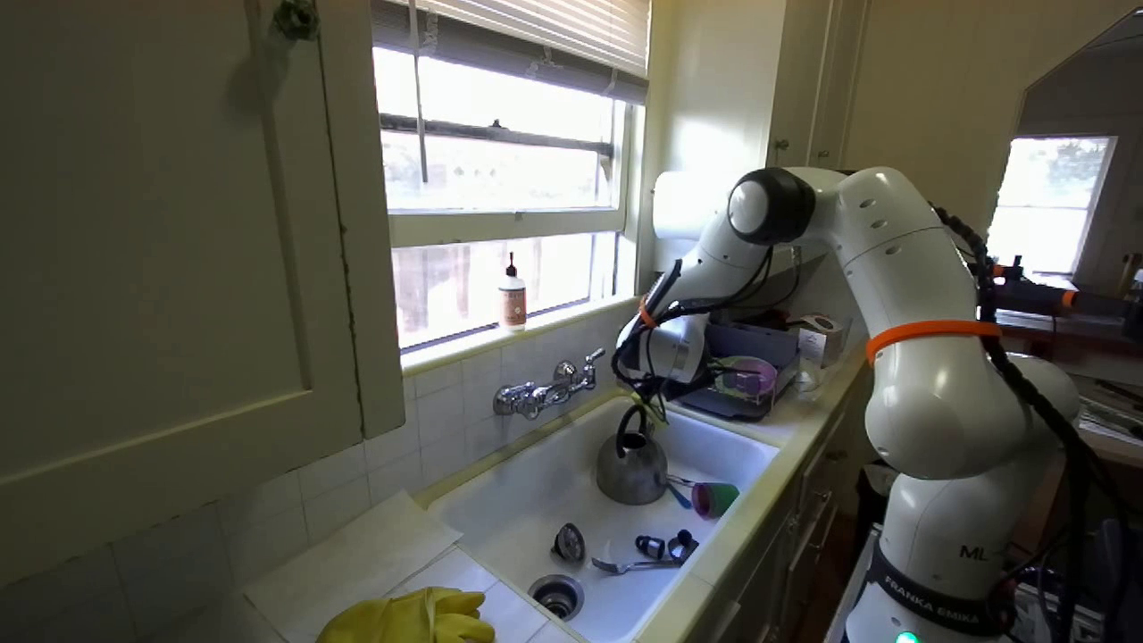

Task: Use the yellow sponge to scrub the kettle.

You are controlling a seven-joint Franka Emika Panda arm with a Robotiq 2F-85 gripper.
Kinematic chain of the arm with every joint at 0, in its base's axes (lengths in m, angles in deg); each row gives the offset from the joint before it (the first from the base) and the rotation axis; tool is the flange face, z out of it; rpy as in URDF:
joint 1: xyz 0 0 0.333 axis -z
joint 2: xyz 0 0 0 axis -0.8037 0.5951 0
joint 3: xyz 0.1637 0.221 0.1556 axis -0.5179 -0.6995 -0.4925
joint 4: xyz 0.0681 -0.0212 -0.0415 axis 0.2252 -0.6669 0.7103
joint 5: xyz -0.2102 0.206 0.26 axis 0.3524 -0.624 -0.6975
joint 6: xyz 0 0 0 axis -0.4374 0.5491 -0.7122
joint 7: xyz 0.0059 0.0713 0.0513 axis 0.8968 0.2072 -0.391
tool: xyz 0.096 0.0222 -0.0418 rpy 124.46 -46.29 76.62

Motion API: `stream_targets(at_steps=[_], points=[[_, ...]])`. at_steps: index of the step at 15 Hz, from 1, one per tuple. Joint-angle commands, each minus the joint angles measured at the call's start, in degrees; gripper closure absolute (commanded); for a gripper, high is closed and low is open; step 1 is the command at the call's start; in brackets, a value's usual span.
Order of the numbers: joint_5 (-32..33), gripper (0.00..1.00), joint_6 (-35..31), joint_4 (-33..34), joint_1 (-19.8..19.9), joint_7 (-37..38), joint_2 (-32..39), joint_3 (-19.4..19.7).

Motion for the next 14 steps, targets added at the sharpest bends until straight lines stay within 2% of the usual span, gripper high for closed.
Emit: stream_targets(at_steps=[1,9,12,13,14], points=[[-0.7,0.99,2.9,-3.6,2.2,-0.1,-4.4,-3.6],[-0.2,0.99,5.2,-8.2,6.6,-1.4,-9.6,-10.1],[0.3,0.99,6.8,-9.4,6.7,-1.5,-11.0,-9.7],[1.0,0.97,8.7,-10.1,5.5,-1.1,-12.1,-7.6],[1.6,0.72,10.9,-10.9,3.9,0.2,-13.3,-5.0]])
